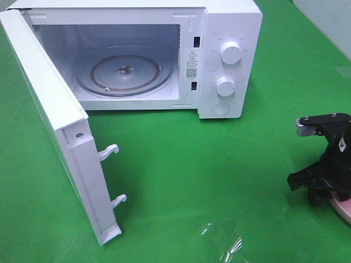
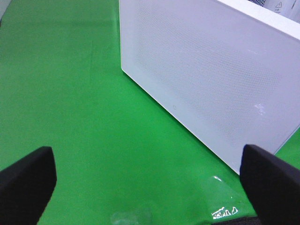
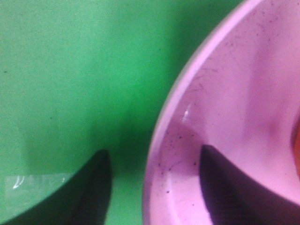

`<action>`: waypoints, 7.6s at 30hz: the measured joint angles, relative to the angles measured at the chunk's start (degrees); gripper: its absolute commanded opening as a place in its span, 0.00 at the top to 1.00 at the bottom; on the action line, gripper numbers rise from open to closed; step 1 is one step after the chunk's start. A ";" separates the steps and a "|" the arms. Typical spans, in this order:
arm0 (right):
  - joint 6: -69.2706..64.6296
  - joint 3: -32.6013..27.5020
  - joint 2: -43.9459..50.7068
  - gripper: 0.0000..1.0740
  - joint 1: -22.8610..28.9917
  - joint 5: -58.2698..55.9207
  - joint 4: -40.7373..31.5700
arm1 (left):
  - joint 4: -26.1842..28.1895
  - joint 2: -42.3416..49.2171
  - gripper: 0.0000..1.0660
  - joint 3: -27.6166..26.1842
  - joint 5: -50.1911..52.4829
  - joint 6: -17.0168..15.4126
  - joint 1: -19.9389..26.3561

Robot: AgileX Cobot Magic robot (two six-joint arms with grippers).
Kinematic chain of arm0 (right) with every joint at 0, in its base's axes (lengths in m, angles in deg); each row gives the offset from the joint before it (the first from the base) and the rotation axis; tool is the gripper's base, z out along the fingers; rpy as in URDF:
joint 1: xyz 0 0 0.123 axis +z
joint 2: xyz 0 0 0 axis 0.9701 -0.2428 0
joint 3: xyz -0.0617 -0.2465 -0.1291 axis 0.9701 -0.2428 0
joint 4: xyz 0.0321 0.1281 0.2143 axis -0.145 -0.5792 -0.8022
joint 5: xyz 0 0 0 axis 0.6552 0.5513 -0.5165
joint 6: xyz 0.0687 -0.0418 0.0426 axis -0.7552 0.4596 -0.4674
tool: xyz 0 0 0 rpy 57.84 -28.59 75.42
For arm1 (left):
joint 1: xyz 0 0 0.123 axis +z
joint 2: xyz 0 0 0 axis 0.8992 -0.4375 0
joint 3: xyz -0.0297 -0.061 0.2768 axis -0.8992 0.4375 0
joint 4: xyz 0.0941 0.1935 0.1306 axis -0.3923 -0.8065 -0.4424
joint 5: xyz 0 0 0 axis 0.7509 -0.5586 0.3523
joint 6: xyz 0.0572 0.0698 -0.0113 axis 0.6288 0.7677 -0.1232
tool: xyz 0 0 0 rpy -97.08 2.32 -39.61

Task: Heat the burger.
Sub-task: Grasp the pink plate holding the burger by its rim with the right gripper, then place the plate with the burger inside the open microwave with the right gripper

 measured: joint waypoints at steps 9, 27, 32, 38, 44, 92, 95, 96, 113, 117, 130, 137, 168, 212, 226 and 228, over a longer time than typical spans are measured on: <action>0.06 0.23 0.06 1.00 0.00 -0.23 2.18 | 0.00 0.00 0.07 0.00 0.00 0.00 0.00; -3.61 0.40 0.06 1.00 2.46 -3.67 5.61 | 0.00 0.00 0.07 0.00 0.00 0.00 0.00; -8.88 0.40 0.00 1.00 5.04 -6.47 9.57 | 0.00 0.00 0.07 0.00 0.00 0.00 0.00; -11.00 0.34 0.00 1.00 7.56 -9.45 11.69 | 0.00 0.00 0.07 0.00 0.00 0.00 0.00; -14.78 0.23 0.00 1.00 12.72 -13.24 13.81 | 0.00 0.00 0.07 0.00 0.00 0.00 0.00; -16.44 -0.06 19.19 1.00 47.27 -37.13 15.93 | 0.00 0.00 0.07 0.00 0.00 -0.11 0.00; -16.44 -0.06 19.19 1.00 51.51 -37.47 15.87 | 0.00 0.00 0.07 0.00 0.00 -0.17 0.00; -16.44 -0.06 19.19 1.00 52.65 -37.47 15.87 | 0.00 0.00 0.07 0.00 0.00 -0.17 0.00; -15.47 -0.06 19.19 1.00 64.69 -37.82 15.81 | 0.00 0.00 0.07 0.00 0.00 -0.17 0.00; -15.01 -0.06 19.19 1.00 65.49 -37.87 16.27 | 0.00 0.00 0.07 0.00 0.00 -0.17 0.00; -6.13 -0.06 19.42 1.00 66.52 -36.96 19.31 | 0.00 0.00 0.07 0.00 0.00 -0.17 0.00; -1.32 -0.06 19.42 1.00 66.52 -33.86 22.40 | 0.00 0.00 0.07 0.00 0.00 -0.17 0.00; 21.49 -0.06 19.42 1.00 55.92 -18.85 26.93 | 0.00 0.00 0.07 0.00 0.00 -0.17 0.00; 108.52 -0.06 19.31 1.00 25.50 2.92 -11.57 | 0.00 0.00 0.07 0.00 0.00 -0.17 0.00; 108.06 7.10 16.50 1.00 25.50 -2.29 -13.58 | 0.00 0.00 0.07 0.00 0.00 -0.17 0.00; 108.06 7.68 15.53 1.00 25.50 -2.92 -13.81 | 0.00 0.00 0.07 0.00 0.00 -0.17 0.00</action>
